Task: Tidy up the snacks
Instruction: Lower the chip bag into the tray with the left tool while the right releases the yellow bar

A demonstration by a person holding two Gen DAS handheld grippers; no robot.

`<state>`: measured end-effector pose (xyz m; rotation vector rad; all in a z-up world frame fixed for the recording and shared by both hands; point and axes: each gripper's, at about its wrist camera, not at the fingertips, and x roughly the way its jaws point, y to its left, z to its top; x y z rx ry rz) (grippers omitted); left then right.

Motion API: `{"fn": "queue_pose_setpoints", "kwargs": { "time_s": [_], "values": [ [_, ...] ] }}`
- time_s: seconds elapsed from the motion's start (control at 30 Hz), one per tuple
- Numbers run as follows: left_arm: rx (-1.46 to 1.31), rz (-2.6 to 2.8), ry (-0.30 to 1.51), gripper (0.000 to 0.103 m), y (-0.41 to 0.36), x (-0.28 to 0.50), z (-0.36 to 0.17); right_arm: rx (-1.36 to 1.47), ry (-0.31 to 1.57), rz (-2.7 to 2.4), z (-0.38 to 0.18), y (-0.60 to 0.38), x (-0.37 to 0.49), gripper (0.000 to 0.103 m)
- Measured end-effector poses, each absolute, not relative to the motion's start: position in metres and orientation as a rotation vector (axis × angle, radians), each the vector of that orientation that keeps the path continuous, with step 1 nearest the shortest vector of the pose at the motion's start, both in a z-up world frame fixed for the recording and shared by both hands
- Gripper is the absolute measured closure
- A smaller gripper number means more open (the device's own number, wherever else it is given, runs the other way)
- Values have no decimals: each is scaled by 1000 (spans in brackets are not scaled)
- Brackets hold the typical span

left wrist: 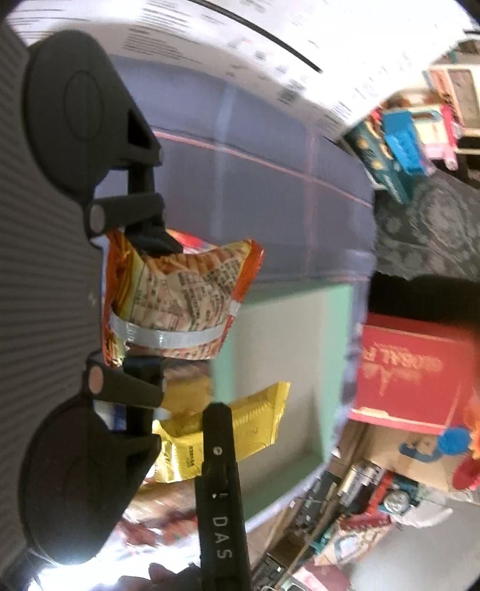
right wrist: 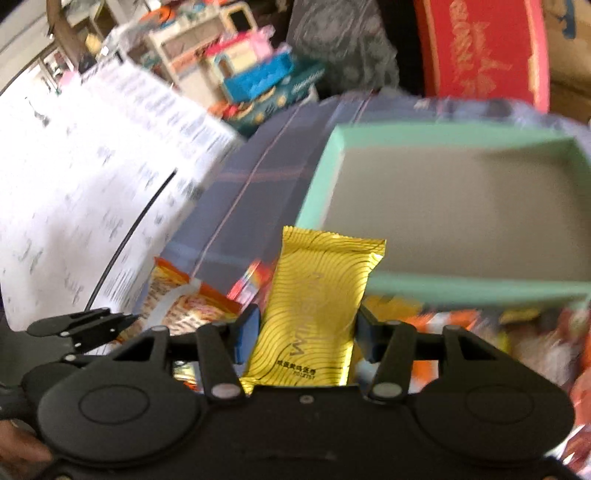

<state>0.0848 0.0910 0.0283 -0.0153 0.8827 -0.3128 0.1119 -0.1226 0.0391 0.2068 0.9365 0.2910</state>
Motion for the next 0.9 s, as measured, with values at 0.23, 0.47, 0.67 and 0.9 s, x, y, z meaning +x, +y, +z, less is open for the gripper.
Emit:
{"fn": "queue_pose_setpoints", "kwargs": {
  "time_s": [0.23,0.47,0.67,0.9],
  "values": [
    [40,-343,838,52,23,174,51,236,881,196,65,-203,172,50],
    [65,-298,883,52,-29,281,23,232,911,160,46,-242,246,50],
    [89,-288,928,52,-47,327,-12,236,989,150,5,-253,295,50],
    [121,-231,900,3,-50,338,-26,225,998,114,-21,-251,319,30]
  ]
}}
